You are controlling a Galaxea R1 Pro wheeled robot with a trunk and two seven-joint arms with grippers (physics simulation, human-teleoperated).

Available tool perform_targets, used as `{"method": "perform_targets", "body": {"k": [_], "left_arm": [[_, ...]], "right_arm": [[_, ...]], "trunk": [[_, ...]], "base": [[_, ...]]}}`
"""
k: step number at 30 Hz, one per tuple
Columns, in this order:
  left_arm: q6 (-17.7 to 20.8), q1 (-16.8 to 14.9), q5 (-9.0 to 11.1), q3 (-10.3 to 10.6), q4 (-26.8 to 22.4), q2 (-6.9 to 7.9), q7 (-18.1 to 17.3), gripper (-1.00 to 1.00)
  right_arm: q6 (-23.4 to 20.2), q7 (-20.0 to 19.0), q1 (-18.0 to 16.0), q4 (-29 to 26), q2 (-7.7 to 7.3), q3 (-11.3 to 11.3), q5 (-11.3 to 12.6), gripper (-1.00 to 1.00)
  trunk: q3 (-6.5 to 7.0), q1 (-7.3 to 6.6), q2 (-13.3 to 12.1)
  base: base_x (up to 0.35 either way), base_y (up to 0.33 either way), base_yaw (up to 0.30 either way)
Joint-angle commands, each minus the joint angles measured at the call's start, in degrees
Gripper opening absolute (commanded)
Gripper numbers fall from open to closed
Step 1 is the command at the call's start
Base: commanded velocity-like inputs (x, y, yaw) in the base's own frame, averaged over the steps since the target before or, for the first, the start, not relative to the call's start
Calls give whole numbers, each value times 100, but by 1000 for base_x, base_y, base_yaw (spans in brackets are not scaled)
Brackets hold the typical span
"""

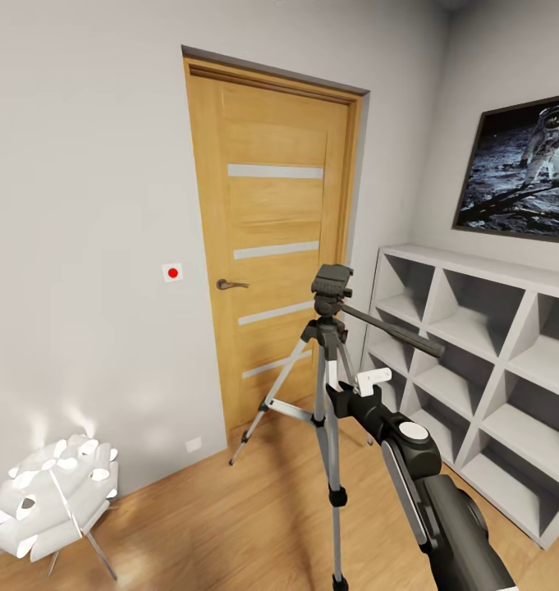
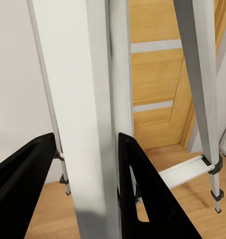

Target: Attach the digital camera to the camera tripod in the bedroom.

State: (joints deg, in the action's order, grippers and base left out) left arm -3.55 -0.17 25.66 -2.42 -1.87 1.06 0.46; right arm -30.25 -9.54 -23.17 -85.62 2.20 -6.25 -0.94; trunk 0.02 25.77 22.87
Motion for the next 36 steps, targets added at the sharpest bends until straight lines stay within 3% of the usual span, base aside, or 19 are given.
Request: {"method": "perform_targets", "body": {"k": [1,24,36], "left_arm": [[-14,-1,-8,-16,3,-1,5,100],[-14,-1,-7,-63,2,-1,6,100],[-14,-1,-5,-65,3,-9,6,100]], "right_arm": [[-31,-27,-3,-6,2,4,2,-100],[-42,-30,-3,37,0,1,25,-100],[-41,-30,-3,54,0,1,31,-100]], "trunk": [[-2,2,5],[-2,2,5],[-2,2,5]], "base": [[0,0,0],[-23,6,0],[-176,242,0]]}}
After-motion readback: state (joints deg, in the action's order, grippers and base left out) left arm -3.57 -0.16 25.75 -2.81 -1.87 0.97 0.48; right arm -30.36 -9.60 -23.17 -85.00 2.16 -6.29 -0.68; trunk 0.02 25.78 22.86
